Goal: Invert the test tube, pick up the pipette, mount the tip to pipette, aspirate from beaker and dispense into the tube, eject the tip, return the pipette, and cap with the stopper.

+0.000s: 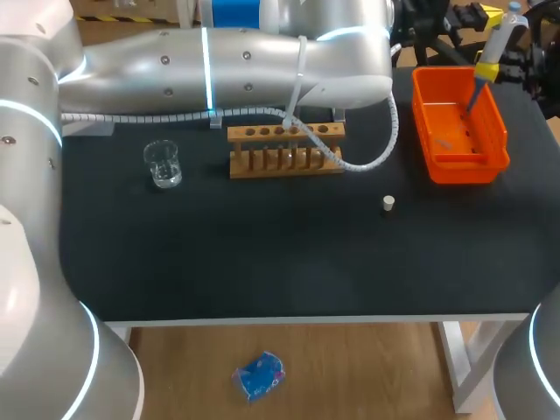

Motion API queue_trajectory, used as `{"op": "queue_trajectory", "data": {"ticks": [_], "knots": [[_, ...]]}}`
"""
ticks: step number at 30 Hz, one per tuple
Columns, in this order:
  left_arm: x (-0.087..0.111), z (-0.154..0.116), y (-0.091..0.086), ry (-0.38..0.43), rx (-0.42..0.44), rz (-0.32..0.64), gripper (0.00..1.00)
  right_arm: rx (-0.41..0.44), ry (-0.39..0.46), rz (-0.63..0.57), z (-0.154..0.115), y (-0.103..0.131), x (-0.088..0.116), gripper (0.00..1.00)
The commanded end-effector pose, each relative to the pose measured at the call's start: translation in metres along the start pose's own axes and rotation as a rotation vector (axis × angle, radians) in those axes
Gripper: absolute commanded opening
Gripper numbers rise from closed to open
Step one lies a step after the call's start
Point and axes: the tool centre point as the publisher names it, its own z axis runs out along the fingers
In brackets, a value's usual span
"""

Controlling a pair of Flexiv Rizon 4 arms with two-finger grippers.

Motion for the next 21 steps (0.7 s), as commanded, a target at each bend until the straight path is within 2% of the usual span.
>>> {"op": "queue_trajectory", "data": {"ticks": [1,7,14,21], "knots": [[0.003,-0.001,-0.011,-0.003,-0.010,0.010,0.00,0.003,0.002,0.001,0.000,0.004,-0.001,0.00],[0.004,0.000,-0.025,0.006,-0.008,0.030,0.00,0.003,0.002,0.001,0.000,0.004,-0.001,0.00],[0.004,-0.004,-0.031,0.003,-0.008,0.046,0.00,0.003,0.002,0.001,0.000,0.004,-0.001,0.00],[-0.003,-0.034,-0.027,-0.015,0.019,0.030,0.00,0.003,0.002,0.001,0.000,0.004,-0.001,0.00]]}}
